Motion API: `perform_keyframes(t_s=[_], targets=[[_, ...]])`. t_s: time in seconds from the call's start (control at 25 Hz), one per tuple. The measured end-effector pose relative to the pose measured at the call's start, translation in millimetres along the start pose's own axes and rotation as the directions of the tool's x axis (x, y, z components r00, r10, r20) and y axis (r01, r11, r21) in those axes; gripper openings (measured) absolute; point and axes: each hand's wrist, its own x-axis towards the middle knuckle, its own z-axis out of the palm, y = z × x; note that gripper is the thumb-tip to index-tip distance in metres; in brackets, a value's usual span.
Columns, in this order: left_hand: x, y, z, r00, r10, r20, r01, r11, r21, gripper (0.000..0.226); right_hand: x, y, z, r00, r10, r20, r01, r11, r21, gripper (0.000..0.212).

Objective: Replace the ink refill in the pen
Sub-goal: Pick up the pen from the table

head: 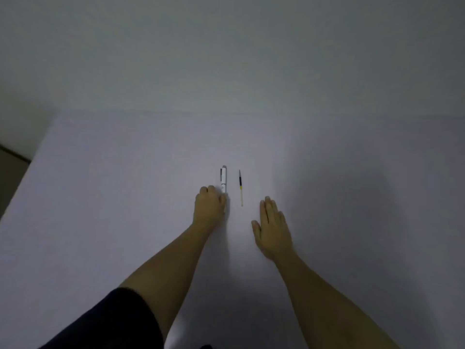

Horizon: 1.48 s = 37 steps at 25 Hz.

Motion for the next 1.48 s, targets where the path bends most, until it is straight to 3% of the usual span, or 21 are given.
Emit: perform_keyframes(t_s=[0.2,0.36,0.44,0.52,0.72,0.8,0.96,1.2,1.4,1.48], targets=[[24.0,15.9,8.4,0.992,-0.096,-0.080,0.087,0.990,-0.111,0.029,0.3,3.6,8.8,0.990,-0.005,-0.139,-0.008,0.995,-0.098,0.061],[29.4,18.4,11.1,0.986,-0.158,-0.054,0.149,0.977,-0.153,0.022,3.1,3.4,6.4,0.995,-0.003,-0.101,-0.007,0.995,-0.098,0.060],[26.3,15.7,7.2,0.987,-0.151,-0.061,0.139,0.976,-0.167,0.020,2.5,2.3,3.5,0.997,-0.008,-0.076,0.005,0.999,-0.048,0.062],[17.1,12.3,-2.0,0.994,-0.091,-0.054,0.078,0.975,-0.207,0.015,4.9,2.8,-8.1,1.000,0.008,-0.011,-0.007,0.990,0.143,0.058],[-26.0,0.3,-31.7,0.984,0.159,0.083,-0.119,0.924,-0.363,0.019,11.1,-14.9,-65.5,0.960,0.261,-0.101,-0.127,0.729,0.672,0.030],[-41.5,0.1,-40.8,0.954,0.285,0.097,-0.238,0.911,-0.338,0.013,9.9,-29.3,-85.8,0.967,0.252,-0.040,-0.124,0.600,0.790,0.025],[-54.5,4.9,-42.6,0.878,0.475,-0.054,-0.477,0.863,-0.166,0.035,2.7,-48.1,-103.7,0.989,0.130,-0.068,-0.017,0.561,0.828,0.017],[-60.8,6.2,-36.9,0.815,0.494,-0.303,-0.501,0.863,0.063,0.036,-1.1,-50.3,-108.7,0.986,0.155,-0.062,-0.017,0.466,0.885,0.018],[-57.2,1.7,-30.7,0.893,0.409,-0.190,-0.417,0.909,-0.004,0.050,8.9,-33.6,-104.3,0.962,0.272,0.037,-0.117,0.284,0.952,0.022],[-58.6,-1.8,-28.1,0.935,0.334,-0.118,-0.348,0.929,-0.127,0.044,18.5,-17.9,-100.4,0.938,0.343,0.048,-0.168,0.330,0.929,0.027]])
